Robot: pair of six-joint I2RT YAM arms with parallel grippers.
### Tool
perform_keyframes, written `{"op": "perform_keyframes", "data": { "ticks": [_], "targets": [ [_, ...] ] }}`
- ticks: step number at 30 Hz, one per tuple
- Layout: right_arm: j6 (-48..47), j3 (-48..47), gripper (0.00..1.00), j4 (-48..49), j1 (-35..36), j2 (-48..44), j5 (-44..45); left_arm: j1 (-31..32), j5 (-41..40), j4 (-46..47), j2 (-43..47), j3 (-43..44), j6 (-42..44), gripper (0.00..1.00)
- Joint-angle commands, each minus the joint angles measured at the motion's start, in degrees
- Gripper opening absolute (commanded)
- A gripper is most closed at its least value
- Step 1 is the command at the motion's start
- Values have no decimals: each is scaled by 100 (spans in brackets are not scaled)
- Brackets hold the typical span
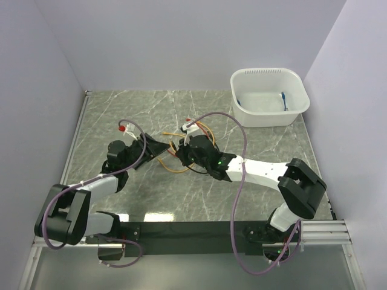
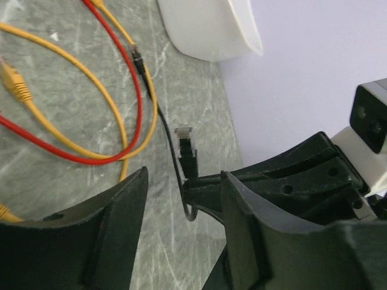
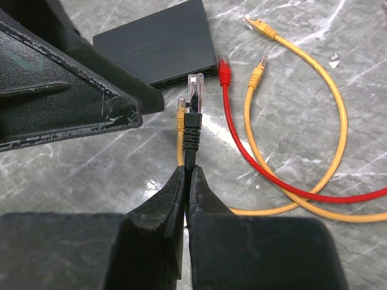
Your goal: Insert the plug into the switch port
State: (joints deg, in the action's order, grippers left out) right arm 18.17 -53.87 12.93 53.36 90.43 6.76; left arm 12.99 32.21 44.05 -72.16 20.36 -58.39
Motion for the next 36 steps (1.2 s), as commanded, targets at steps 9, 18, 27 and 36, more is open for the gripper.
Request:
{"op": "perform_keyframes", "data": {
  "ticks": [9, 18, 27, 36],
  "targets": [
    [46, 183, 0, 420, -19, -429, -219, 379, -118, 604, -157, 328, 73, 55],
    [37, 289, 0, 483, -19, -544, -369, 511, -390, 850, -386, 249, -5, 50],
    [46, 263, 0, 482, -19, -518, -501, 625, -329, 1246, -685, 363, -269, 30],
    [142, 298, 0, 526, -54, -562, -527, 669, -259, 1510, -887, 319, -313, 0]
  ]
}}
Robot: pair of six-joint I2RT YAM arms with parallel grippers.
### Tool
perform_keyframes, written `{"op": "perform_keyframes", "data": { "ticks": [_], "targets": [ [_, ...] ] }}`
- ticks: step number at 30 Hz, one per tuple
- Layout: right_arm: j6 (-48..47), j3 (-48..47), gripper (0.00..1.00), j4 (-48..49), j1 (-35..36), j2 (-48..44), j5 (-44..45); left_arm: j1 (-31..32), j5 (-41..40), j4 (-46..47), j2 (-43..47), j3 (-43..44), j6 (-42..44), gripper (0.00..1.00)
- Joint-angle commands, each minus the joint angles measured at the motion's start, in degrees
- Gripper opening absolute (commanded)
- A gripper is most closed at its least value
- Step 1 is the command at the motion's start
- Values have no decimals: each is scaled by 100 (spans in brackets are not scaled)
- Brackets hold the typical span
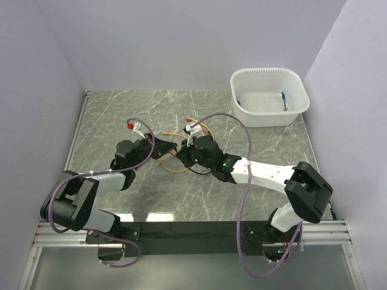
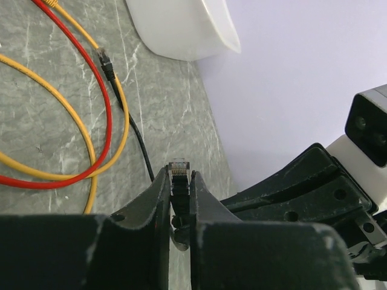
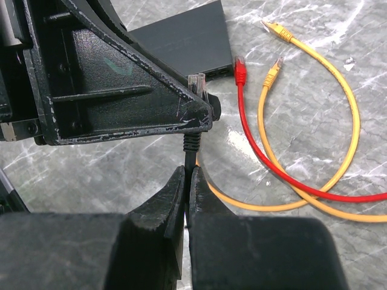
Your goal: Insert the plug into the switch port
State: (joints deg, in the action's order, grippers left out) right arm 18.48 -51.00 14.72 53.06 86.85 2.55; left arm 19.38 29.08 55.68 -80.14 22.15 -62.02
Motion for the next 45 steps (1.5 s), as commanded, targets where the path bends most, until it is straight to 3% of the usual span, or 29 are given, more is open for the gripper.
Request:
{"op": "perform_keyframes", "data": {
  "ticks": [1, 4, 6, 7, 9, 10, 13, 19, 27, 32, 36, 45],
  "targets": [
    [138, 38, 0, 382, -50, -230, -166, 31, 63, 373, -98, 132, 41, 1],
    [252, 117, 0, 479, -164, -291, -376, 31, 115, 540, -134, 96, 41, 0],
    [323, 222, 14, 619, -286, -405, -579, 31, 142, 602, -142, 79, 67, 1],
    [349, 283, 29, 707, -348, -458, -702, 31, 159, 602, -142, 96, 85, 1],
    [463, 503, 48, 1013, -454, -651, -1097, 31, 220, 584, -90, 114, 199, 0],
    [498, 582, 64, 1154, -602, -713, -1316, 31, 256, 549, -72, 140, 260, 1],
    [840, 986, 73, 1883, -1032, -941, -2239, 31, 431, 593, -2, 184, 462, 1],
    [2009, 1725, 73, 3957, -1763, -1021, -4047, 31, 765, 821, 148, 237, 788, 1],
    [4505, 1629, 62, 7234, -2247, 621, -5466, 31, 1820, 3166, -300, 166, -90, 0],
    [4587, 1444, 59, 7116, -2265, 931, -5493, 66, 1891, 3090, -284, 228, -57, 0],
    [4296, 1444, 56, 6597, -2256, 807, -5388, 276, 1742, 2317, 33, 316, 409, 1],
    [4340, 1365, 42, 6667, -2212, 895, -5458, 716, 1293, 1332, 280, 536, 1051, 1]
  ]
}}
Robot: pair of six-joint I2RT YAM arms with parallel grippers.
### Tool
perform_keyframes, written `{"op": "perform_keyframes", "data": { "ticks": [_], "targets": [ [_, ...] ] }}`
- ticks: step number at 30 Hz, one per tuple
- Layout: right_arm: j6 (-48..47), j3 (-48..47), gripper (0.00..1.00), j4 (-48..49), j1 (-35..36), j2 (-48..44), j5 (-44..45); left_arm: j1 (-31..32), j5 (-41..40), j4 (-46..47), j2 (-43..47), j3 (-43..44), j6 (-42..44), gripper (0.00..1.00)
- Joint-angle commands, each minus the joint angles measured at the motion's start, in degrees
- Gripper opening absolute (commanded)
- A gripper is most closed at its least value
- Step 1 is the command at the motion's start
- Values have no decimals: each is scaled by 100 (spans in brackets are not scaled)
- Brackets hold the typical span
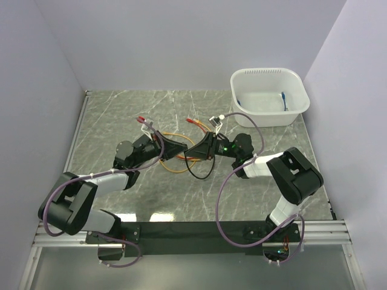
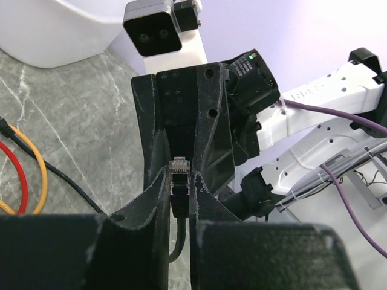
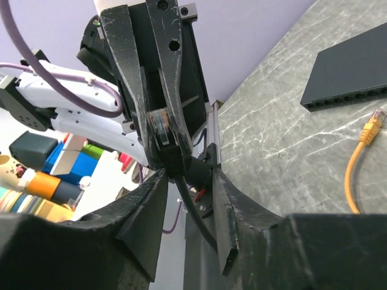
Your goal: Insert the plug into the switch port
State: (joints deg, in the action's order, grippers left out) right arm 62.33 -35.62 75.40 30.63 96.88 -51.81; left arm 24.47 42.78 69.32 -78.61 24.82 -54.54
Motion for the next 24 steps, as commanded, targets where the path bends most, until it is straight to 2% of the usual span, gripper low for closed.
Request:
{"op": "perform_keyframes", "data": {
  "ticks": [1, 5, 11, 14, 17, 19, 20, 22, 23, 24],
  "targets": [
    [-45, -174, 42, 599, 39, -117, -13, 216, -95, -41, 100, 278, 330, 0],
    [-27, -156, 40, 652, 31, -126, -31, 243, -200, -67, 56, 304, 339, 1],
    [-28, -139, 29, 669, 31, -143, 4, 260, -174, -50, 30, 331, 322, 1],
    [-62, -121, 3, 626, 30, -161, 39, 278, -200, -33, 12, 304, 313, 0],
    [-106, -95, 0, 599, 39, -196, 75, 278, -218, -59, 12, 278, 348, 3],
    [-159, -77, 0, 564, 31, -231, 83, 278, -358, -251, 108, 252, 435, 11],
    [-177, -86, 0, 503, 30, -240, 84, 278, -411, -339, 152, 252, 479, 24],
    [-238, -77, 0, 450, 31, -275, 110, 278, -577, -515, 319, 234, 619, 39],
    [-256, -77, 0, 406, 31, -292, 110, 269, -639, -673, 389, 217, 673, 56],
    [-299, -60, 0, 388, 30, -319, 119, 278, -709, -761, 512, 208, 778, 64]
  ]
}}
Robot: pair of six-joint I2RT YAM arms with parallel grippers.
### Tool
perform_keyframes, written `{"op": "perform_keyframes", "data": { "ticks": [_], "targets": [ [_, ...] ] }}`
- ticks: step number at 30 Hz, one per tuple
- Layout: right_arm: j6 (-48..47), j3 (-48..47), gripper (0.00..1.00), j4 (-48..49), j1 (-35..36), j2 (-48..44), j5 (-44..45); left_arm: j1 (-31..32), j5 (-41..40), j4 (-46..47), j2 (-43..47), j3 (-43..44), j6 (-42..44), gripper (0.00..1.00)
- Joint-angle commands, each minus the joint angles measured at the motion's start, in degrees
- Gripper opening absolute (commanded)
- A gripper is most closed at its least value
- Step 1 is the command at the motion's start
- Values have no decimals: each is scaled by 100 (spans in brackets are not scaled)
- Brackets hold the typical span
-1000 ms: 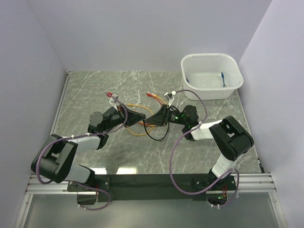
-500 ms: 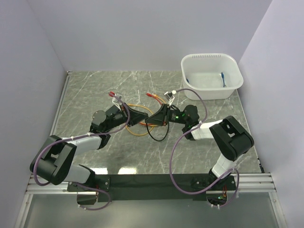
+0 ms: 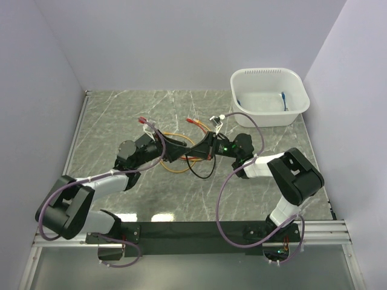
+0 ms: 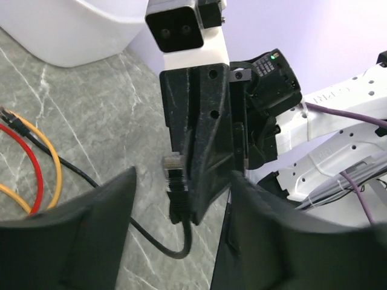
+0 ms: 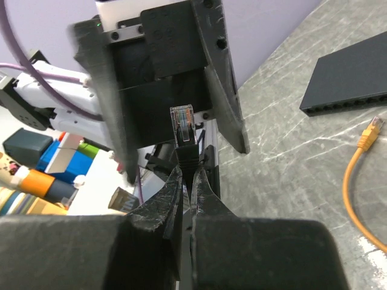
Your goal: Insert the plug into the switch port
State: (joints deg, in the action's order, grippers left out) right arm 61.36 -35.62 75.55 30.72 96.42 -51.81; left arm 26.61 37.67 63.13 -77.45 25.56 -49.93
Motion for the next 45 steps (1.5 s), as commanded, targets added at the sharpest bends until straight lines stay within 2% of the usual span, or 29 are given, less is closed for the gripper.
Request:
{"op": "perform_keyframes", "data": {
  "ticks": [1, 2, 5, 11, 12, 17, 18, 22, 26, 30, 33, 41, 45],
  "targets": [
    [-239, -68, 0, 329, 22, -290, 136, 64, -277, -222, 458, 116, 361, 72],
    [-274, -68, 0, 216, 22, -308, 154, 64, -461, -327, 537, 90, 414, 81],
    [-502, -60, 0, -109, 39, -413, 241, 55, -856, -705, 801, 46, 598, 86],
    [-1266, -165, 0, -1171, 215, -730, 522, 37, -1946, -1785, 1355, 54, 906, 85],
    [-1467, -200, 0, -1313, 250, -800, 575, 28, -2331, -1891, 1503, 45, 976, 85],
    [-2083, -297, 0, -2252, 478, -1029, 909, -129, -3238, -2462, 1996, -148, 1100, 84],
    [-2398, -375, 0, -2473, 522, -1116, 1110, -156, -3736, -2664, 2136, -157, 1100, 84],
    [-3392, -718, 0, -3808, 1005, -1319, 1996, -550, -4399, -3500, 2252, -148, 898, 82],
    [-3728, -964, 0, -4355, 1331, -1205, 2272, -1594, -3945, -3773, 2059, -349, 520, 79],
    [-3999, -1280, 0, -4759, 1594, -898, 2596, -2071, -3820, -3458, 1612, -535, 458, 78],
    [-4430, -1676, 0, -5400, 2014, -660, 3307, -2405, -3671, -3282, 1269, -535, 406, 77],
    [-4642, -3397, 0, -7508, 2614, 596, 4460, -3222, -2977, -1753, 952, -947, 133, 78],
    [-4721, -4549, 0, -8607, 2869, 1343, 5092, -3618, -2423, -857, 426, -1193, -147, 77]
  ]
}}
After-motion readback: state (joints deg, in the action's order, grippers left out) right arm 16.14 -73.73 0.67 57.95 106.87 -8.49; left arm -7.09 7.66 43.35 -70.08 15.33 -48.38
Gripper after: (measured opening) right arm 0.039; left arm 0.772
